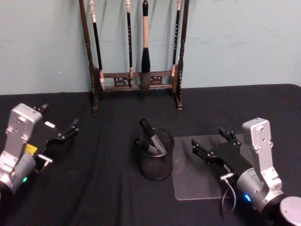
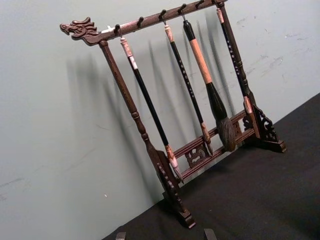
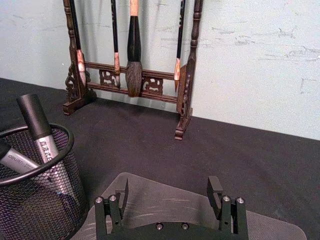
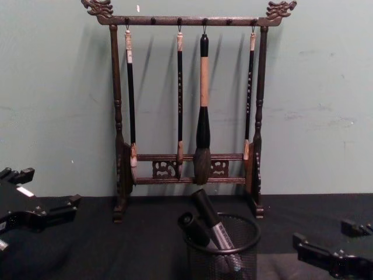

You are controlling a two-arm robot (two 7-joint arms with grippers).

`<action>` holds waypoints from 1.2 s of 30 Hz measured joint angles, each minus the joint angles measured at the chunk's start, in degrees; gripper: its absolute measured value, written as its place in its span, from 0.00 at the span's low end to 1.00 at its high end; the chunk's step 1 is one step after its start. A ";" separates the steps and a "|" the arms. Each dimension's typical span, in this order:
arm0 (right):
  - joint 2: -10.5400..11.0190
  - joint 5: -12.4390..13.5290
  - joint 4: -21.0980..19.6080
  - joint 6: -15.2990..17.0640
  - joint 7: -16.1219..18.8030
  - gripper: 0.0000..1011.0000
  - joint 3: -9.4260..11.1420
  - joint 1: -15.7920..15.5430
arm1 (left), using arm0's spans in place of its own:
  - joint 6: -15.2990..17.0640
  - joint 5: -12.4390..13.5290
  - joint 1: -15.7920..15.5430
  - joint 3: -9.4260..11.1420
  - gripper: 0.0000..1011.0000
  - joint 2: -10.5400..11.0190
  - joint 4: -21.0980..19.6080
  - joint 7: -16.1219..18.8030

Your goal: Pick up the water-based marker from the table and place it into the pen holder.

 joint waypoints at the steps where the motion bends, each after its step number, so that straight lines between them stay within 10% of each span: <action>1: 0.00 0.00 0.00 0.00 0.00 0.99 -0.01 0.00 | 0.00 0.00 0.00 0.00 1.00 0.00 0.00 0.00; 36: 0.00 0.05 -0.10 0.01 -0.05 0.99 -0.08 -0.06 | 0.00 0.00 0.00 0.00 1.00 0.00 0.00 0.00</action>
